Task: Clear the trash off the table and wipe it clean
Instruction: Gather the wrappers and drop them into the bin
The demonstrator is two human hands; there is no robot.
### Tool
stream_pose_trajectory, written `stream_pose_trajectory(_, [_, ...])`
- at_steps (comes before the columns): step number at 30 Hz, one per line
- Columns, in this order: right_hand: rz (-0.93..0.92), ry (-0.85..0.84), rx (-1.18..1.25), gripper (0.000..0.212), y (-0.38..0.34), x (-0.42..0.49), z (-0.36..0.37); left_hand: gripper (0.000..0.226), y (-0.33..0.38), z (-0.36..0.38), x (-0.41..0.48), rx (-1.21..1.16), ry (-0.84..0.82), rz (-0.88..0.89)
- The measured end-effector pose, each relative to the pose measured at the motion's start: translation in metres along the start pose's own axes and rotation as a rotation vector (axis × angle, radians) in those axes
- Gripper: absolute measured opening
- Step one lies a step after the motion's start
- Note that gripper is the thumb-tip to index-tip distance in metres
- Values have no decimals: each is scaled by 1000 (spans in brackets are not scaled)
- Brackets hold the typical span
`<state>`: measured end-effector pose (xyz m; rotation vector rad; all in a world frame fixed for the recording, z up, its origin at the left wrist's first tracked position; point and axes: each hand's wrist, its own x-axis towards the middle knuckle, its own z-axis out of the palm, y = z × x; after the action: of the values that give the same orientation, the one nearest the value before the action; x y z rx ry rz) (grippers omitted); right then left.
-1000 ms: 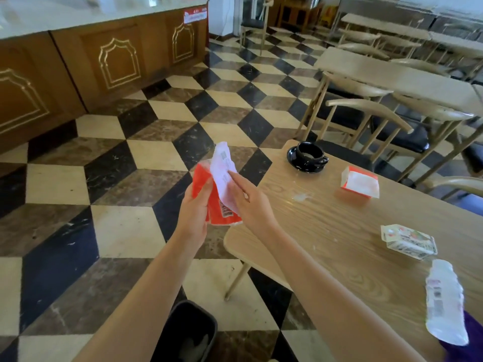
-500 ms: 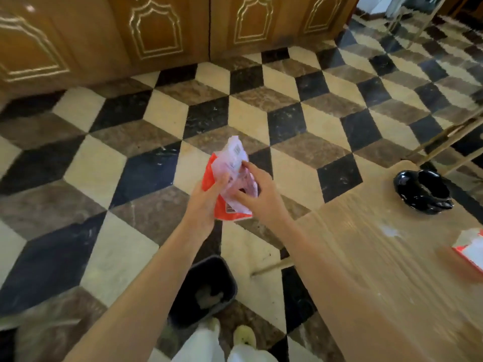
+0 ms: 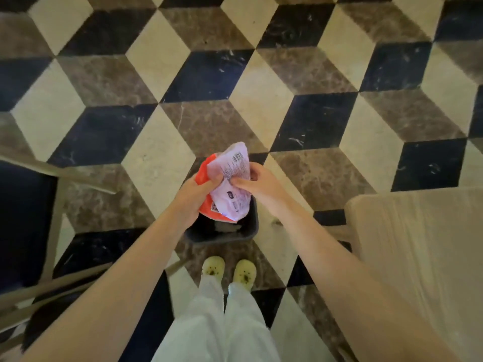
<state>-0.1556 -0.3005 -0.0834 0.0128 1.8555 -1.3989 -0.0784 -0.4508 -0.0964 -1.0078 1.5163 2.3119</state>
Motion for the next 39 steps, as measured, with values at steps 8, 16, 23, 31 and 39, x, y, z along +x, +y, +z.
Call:
stream_pose_trajectory(8, [203,70,-81,30,130,72,47,29,-117,-48,64,20,85,-249])
stream_pose_trajectory(16, [420,115,-37,30,252,131,77,36,-226,-88,125,74,220,-398])
stream_pose_trajectory(23, [403,95,-227,58,308,168,91,44,-275,-113,168,177,254,-417])
stream_pose_trajectory(31, [376,40,-551,83,329,182,80,75,-297,-118,188,306,315,-352])
stream_pose_trajectory(39, [328,-87,-679,78,330,182,71,70,-301,-123,187,493,270,-373])
